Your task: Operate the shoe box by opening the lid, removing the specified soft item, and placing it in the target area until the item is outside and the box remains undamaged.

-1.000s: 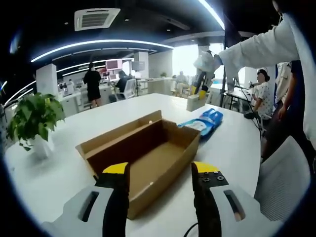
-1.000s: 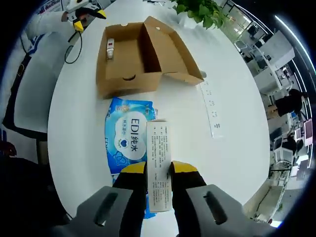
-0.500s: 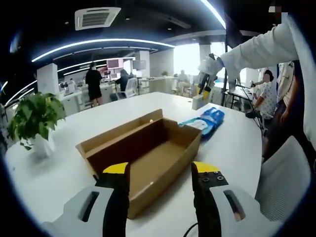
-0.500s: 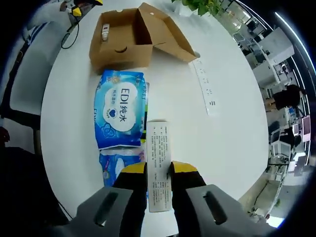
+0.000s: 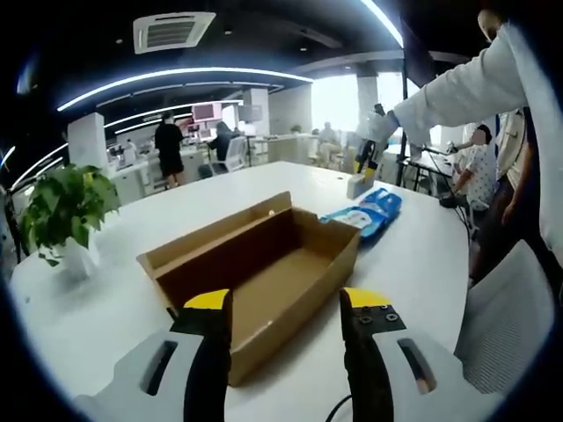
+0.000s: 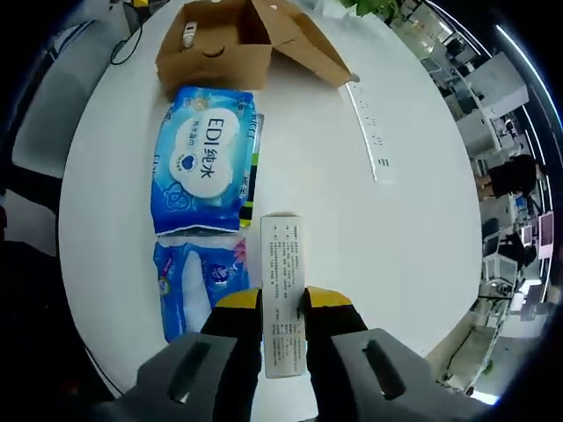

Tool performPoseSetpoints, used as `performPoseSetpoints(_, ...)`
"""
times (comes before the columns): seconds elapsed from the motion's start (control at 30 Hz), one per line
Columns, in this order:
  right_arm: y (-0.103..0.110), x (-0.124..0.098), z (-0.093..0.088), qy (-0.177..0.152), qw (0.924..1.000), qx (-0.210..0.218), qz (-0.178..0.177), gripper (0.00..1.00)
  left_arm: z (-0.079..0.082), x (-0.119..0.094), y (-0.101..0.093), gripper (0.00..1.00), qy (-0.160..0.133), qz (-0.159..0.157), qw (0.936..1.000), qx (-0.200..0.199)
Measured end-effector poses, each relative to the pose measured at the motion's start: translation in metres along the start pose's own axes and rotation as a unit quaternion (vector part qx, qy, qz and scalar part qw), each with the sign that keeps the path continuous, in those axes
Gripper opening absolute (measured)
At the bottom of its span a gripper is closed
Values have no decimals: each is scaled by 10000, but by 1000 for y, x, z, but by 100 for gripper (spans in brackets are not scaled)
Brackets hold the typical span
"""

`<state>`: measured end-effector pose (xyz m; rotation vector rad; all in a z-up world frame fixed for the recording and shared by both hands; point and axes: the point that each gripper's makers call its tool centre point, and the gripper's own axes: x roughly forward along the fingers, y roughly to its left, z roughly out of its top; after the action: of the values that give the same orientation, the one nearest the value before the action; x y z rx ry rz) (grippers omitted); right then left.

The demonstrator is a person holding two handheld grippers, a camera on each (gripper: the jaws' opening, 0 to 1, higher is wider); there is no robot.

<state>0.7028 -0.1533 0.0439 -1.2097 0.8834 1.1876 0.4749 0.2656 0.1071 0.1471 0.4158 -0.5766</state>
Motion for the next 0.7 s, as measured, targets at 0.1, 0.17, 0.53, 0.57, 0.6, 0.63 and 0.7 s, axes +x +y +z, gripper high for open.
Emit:
performPoseSetpoints(0.1,1,4,-2,-25,10000,-13,25,15,-2,0,-1,50,36,9,10000,-16)
performPoseSetpoints(0.17,1,8,-4,-17,10000,-6,45,15,-3,1,-1,50,58,13,10000,-8)
performPoseSetpoints(0.53,4,20,-9,-85,9998,-51,194,15,0,2,3,50,85,79,9999,18)
performPoseSetpoints(0.57,6,21,-9,-116,9996,-22,244,15,-1,2,3,50,89,80,9999,18)
performPoseSetpoints(0.6,7,22,-8,-147,9995,-9,279,15,-1,2,3,50,102,80,9999,20)
performPoseSetpoints(0.63,7,23,-9,-138,9995,-58,263,15,-2,3,2,50,109,79,9999,21)
performPoseSetpoints(0.7,8,24,-9,-148,9994,8,311,15,-3,3,2,50,128,81,9999,17)
